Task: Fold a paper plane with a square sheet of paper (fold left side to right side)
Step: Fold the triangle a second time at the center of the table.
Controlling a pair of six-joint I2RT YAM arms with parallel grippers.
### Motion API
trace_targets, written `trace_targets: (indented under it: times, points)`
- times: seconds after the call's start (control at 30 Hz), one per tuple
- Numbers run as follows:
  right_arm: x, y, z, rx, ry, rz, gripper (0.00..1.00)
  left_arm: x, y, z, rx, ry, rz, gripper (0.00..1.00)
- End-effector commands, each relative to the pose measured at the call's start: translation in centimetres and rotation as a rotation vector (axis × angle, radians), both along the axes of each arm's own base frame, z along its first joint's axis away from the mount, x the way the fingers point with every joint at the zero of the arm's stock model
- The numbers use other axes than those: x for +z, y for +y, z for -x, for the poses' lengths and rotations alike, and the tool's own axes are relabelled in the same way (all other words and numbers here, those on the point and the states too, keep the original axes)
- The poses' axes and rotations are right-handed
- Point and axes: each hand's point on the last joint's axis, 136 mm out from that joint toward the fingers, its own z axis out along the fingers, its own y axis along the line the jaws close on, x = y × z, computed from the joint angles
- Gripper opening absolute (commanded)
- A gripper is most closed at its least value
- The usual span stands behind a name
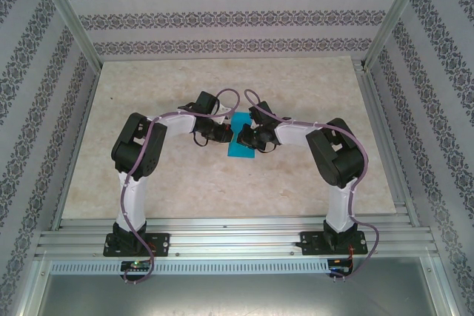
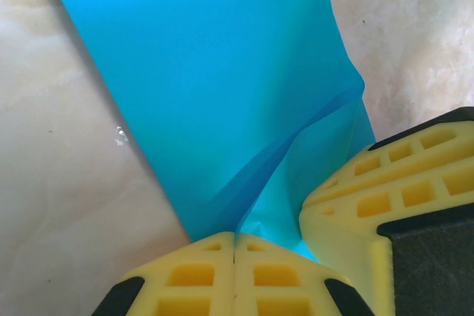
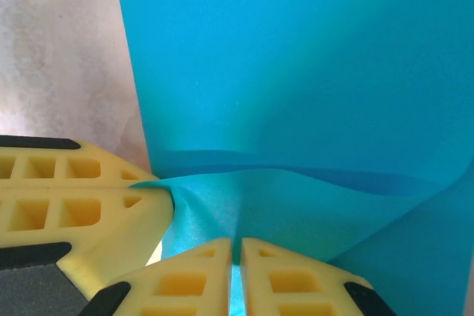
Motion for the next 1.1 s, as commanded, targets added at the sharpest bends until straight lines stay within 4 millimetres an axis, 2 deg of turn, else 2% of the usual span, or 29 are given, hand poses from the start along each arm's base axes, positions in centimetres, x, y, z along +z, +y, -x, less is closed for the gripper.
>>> trace_targets:
  times: [0.0,0.17,0.4,0.5,0.63,0.73,0.87,1.07]
  points:
    - [-3.3,-2.7,1.8,-0.011,0.090,0.134,0.13,-1.1,0.2,0.0,-0.001,0.003,-0.056,0.05]
    - [-3.9,-3.0,2.2,-0.009,0.109,0.146,0.13,1.6,0.1,-0.6,0.024,-0.040,-0.023,0.14]
    - [-4.0,-3.0,2.2,-0.008,0.111,0.151,0.13,6.4,2.3,-0.8,0.094,-0.124,0.005,0.26]
    - [-4.0,-3.0,2.2,-0.010,0.112,0.153,0.13,7.9,2.8,0.0,0.106,-0.136,0.019,0.27]
    - [-4.0,-2.8,2.1,-0.010,0.109,0.145,0.13,9.1,1.9,1.8,0.102,-0.101,0.136,0.23]
    - [-3.9,-2.7,2.0,-0.012,0.107,0.140,0.13,8.8,0.4,3.0,0.090,-0.049,0.211,0.20]
    - [-3.9,-2.7,2.0,-0.011,0.107,0.138,0.13,7.0,-1.0,3.8,0.087,0.007,0.206,0.19]
    - [-3.8,-2.7,2.0,-0.010,0.106,0.135,0.13,4.7,-1.6,4.2,0.095,0.066,0.173,0.18]
